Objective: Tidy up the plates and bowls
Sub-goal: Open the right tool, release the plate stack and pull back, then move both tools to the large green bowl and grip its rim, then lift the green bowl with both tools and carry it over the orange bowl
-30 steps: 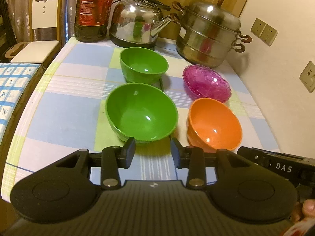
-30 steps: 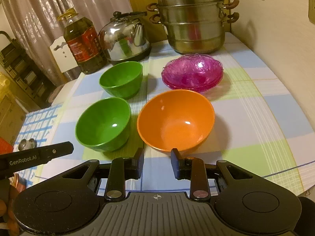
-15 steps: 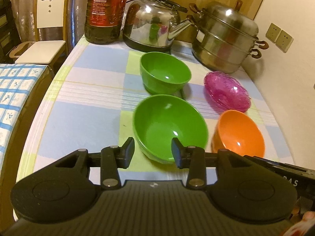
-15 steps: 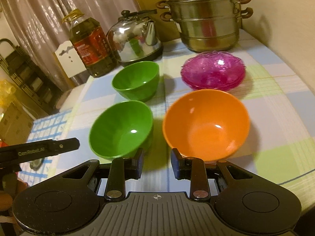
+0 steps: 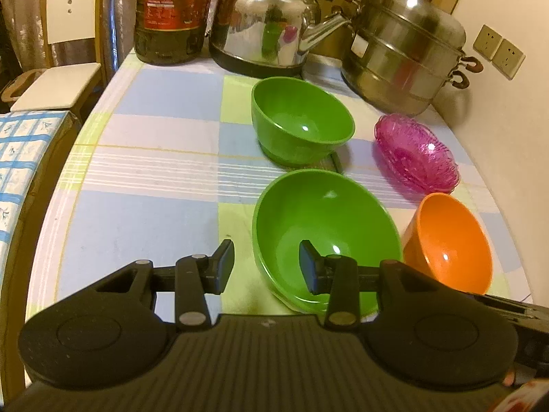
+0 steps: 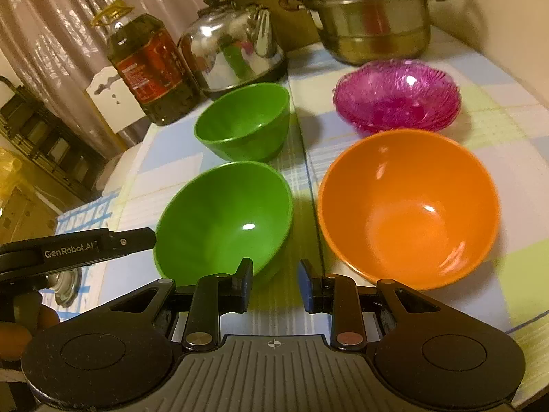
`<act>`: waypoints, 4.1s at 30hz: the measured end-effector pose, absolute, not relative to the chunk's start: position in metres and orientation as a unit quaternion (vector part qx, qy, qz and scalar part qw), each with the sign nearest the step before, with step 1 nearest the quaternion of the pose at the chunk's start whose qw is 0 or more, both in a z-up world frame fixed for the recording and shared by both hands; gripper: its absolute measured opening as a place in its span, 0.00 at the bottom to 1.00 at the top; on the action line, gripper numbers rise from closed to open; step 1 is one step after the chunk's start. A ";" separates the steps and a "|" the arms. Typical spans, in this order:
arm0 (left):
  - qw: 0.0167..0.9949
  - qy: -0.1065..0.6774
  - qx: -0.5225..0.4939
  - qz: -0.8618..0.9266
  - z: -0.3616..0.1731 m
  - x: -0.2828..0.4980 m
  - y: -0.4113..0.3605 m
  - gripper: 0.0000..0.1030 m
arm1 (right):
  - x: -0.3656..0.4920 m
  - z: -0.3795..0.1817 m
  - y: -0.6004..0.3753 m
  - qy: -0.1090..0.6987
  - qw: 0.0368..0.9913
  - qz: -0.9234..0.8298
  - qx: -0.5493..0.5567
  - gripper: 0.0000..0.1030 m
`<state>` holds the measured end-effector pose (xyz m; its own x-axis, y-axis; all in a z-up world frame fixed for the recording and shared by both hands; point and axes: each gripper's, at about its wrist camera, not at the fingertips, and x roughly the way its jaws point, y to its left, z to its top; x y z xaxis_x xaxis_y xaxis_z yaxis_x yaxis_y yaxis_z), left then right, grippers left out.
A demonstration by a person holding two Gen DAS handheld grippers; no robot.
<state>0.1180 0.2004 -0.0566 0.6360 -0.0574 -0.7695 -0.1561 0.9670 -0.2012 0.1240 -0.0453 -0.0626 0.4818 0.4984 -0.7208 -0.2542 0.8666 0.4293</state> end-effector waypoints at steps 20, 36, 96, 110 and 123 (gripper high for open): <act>0.889 0.441 -0.125 0.013 -0.083 0.146 0.206 0.12 | 0.152 -0.085 -0.025 0.476 0.840 0.215 0.145 0.27; 0.895 0.430 -0.114 0.029 -0.059 0.128 0.196 0.11 | 0.146 -0.073 -0.028 0.477 0.841 0.216 0.136 0.18; 0.906 0.408 -0.100 -0.046 -0.003 0.123 0.036 0.12 | 0.121 -0.003 -0.196 0.417 0.884 0.159 0.142 0.18; 0.895 0.431 -0.110 -0.036 -0.034 0.152 0.042 0.12 | 0.154 -0.033 -0.181 0.444 0.875 0.159 0.109 0.18; 0.892 0.437 -0.105 -0.033 -0.051 0.158 0.042 0.11 | 0.163 -0.053 -0.171 0.455 0.873 0.159 0.074 0.18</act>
<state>0.1580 0.0420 -0.0511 0.6153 -0.1510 -0.7737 -0.0335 0.9756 -0.2170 0.1629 -0.1706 -0.0526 0.5347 0.3450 -0.7714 -0.2096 0.9385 0.2744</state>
